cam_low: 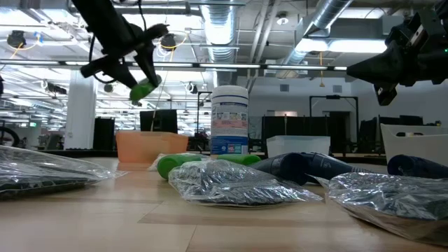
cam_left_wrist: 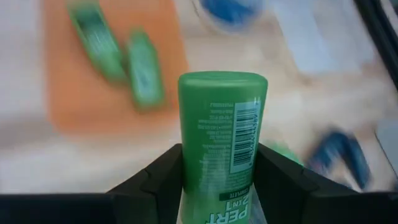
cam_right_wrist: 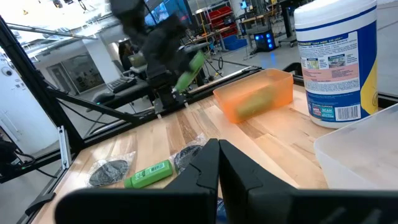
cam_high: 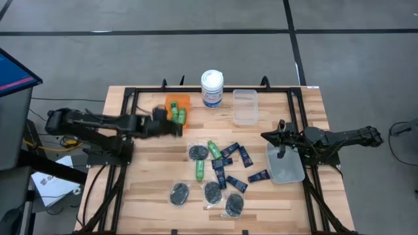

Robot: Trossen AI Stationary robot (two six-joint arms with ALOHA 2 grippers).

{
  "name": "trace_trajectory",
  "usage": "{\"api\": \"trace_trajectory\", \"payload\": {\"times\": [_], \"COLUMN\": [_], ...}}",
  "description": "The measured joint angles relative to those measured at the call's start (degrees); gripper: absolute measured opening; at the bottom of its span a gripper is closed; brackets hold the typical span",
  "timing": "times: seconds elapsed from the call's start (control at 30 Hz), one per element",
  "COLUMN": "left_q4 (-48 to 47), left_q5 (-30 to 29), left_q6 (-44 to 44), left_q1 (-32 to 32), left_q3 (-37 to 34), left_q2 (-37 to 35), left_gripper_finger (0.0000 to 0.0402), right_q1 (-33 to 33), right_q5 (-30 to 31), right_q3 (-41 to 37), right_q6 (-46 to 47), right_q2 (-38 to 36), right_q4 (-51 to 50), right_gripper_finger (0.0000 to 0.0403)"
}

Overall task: Pick & Place Travel size toiletries
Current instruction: Put the green shampoo into the orange bin

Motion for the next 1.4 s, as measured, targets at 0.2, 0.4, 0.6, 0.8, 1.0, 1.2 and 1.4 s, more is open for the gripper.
{"api": "trace_trajectory", "payload": {"times": [0.2,0.4,0.6,0.8,1.0,1.2,1.4], "left_q4": [1.63,6.69,6.86,7.31,7.58,7.53,7.61], "left_q5": [-0.97,0.17,0.74,0.71,0.69,0.64,0.94], "left_q6": [15.39,23.02,25.83,25.85,25.51,25.48,25.62], "left_q1": [14.64,21.79,22.50,22.28,22.28,22.25,22.25], "left_q3": [0.01,0.01,0.01,0.01,0.01,0.01,0.06], "left_q2": [-1.38,1.46,6.78,13.47,17.73,19.11,19.11], "left_gripper_finger": [0.0165,0.0167,0.0167,0.0168,0.0168,0.0168,0.0168], "right_q1": [0.00,0.00,0.02,0.02,0.00,0.01,0.02], "right_q5": [0.01,-0.01,-0.01,0.00,0.00,0.01,0.00], "right_q3": [-0.01,0.01,-0.01,-0.01,0.01,0.00,0.00], "right_q6": [-0.02,0.00,0.00,0.00,0.00,0.00,-0.01], "right_q2": [0.00,0.00,0.02,0.02,0.01,0.02,0.00], "right_q4": [0.00,0.00,0.00,0.00,0.00,0.00,0.00], "right_gripper_finger": [0.0000,0.0000,0.0000,0.0000,0.0000,0.0000,0.0000]}}
